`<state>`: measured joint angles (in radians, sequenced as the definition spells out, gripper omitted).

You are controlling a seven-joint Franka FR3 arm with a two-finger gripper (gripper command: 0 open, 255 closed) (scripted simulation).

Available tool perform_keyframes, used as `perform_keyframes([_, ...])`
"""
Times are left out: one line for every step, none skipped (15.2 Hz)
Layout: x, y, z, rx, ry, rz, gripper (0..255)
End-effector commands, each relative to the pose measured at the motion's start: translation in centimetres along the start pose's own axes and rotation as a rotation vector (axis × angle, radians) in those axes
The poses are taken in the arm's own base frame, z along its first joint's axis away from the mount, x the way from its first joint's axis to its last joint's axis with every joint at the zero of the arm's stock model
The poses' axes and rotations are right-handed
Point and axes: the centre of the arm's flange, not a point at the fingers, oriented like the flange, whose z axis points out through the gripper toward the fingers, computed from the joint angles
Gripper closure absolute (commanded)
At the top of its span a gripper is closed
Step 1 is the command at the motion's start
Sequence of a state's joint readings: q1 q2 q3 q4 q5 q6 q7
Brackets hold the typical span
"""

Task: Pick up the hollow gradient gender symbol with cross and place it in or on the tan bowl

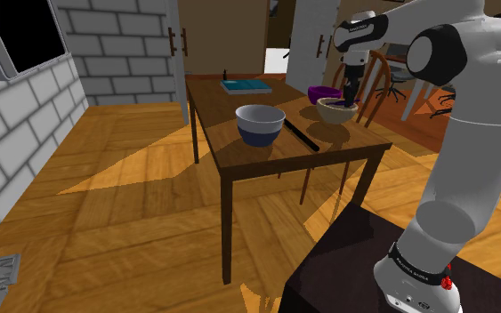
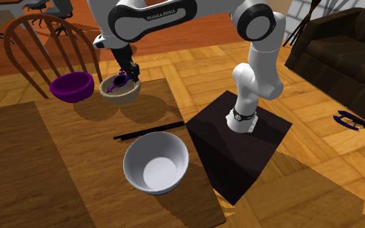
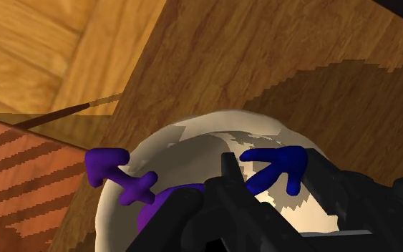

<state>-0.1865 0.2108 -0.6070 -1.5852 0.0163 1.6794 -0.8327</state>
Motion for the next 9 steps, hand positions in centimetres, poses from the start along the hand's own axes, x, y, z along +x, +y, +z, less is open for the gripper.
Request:
perform_keyframes([0.21, -0.07, 0.70, -0.001, 0.001, 0.000, 255])
perform_keyframes([0.22, -0.06, 0.70, -0.001, 0.001, 0.000, 255])
perform_keyframes([0.22, -0.06, 0.70, -0.001, 0.001, 0.000, 255])
perform_keyframes([0.22, -0.06, 0.70, -0.001, 0.001, 0.000, 255])
perform_keyframes([0.22, -0.06, 0.70, -0.001, 0.001, 0.000, 255])
perform_keyframes([0.22, -0.06, 0.70, -0.001, 0.001, 0.000, 255])
perform_keyframes([0.22, -0.06, 0.70, -0.001, 0.001, 0.000, 255])
perform_keyframes([0.22, -0.06, 0.70, -0.001, 0.001, 0.000, 255])
perform_keyframes([0.24, -0.06, 0.70, -0.001, 0.001, 0.000, 0])
